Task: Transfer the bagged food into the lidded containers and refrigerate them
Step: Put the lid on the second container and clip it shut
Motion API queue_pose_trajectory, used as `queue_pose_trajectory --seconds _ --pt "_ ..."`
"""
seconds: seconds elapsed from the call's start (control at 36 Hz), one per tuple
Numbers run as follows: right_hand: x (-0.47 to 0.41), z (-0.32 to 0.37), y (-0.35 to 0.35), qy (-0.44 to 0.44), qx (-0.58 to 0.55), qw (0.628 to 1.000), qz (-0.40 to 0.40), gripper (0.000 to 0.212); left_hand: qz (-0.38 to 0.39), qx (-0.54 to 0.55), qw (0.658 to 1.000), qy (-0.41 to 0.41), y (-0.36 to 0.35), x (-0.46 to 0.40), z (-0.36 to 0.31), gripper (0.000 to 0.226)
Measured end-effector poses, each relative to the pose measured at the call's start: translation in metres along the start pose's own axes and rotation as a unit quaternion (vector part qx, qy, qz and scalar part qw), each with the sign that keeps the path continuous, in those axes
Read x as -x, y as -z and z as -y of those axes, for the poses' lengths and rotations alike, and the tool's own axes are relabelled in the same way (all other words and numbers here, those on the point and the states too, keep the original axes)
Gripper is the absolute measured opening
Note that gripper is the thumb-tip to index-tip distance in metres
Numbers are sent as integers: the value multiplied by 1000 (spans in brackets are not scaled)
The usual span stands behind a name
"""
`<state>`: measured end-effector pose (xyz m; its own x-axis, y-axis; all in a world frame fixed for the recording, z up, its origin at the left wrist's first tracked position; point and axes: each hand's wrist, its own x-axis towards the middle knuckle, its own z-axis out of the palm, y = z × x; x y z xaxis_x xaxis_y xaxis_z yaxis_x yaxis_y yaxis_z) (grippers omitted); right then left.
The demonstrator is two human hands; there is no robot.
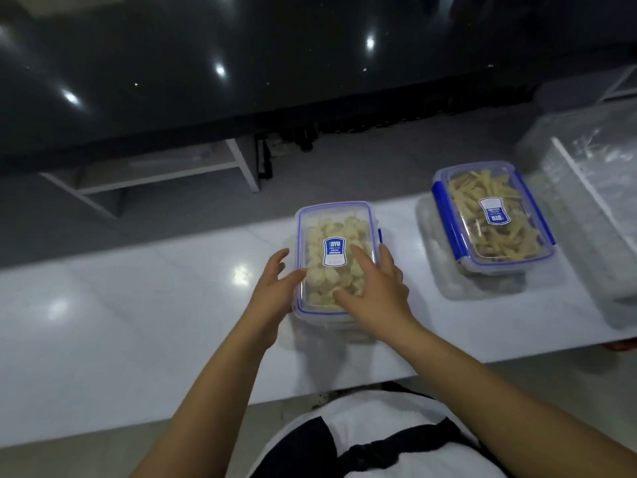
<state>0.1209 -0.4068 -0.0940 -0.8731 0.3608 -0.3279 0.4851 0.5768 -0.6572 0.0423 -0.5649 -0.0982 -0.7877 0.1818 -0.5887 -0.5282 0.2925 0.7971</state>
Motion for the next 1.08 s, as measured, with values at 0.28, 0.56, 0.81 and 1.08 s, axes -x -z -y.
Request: queue_pose_trajectory --seconds 0.28,0.56,0.81,1.08 --pt "-16 -35 30 52 26 997 58 79 35 98 989 104 -22 -2 1 56" --pt "-19 -53 74 76 140 985 72 79 43 191 973 120 -82 21 35 65" --pt "-24 -36 46 82 301 944 102 121 66 199 976 58 -49 15 27 55" --pt "-24 -40 35 52 282 957 45 115 80 183 979 39 -49 -1 26 55"
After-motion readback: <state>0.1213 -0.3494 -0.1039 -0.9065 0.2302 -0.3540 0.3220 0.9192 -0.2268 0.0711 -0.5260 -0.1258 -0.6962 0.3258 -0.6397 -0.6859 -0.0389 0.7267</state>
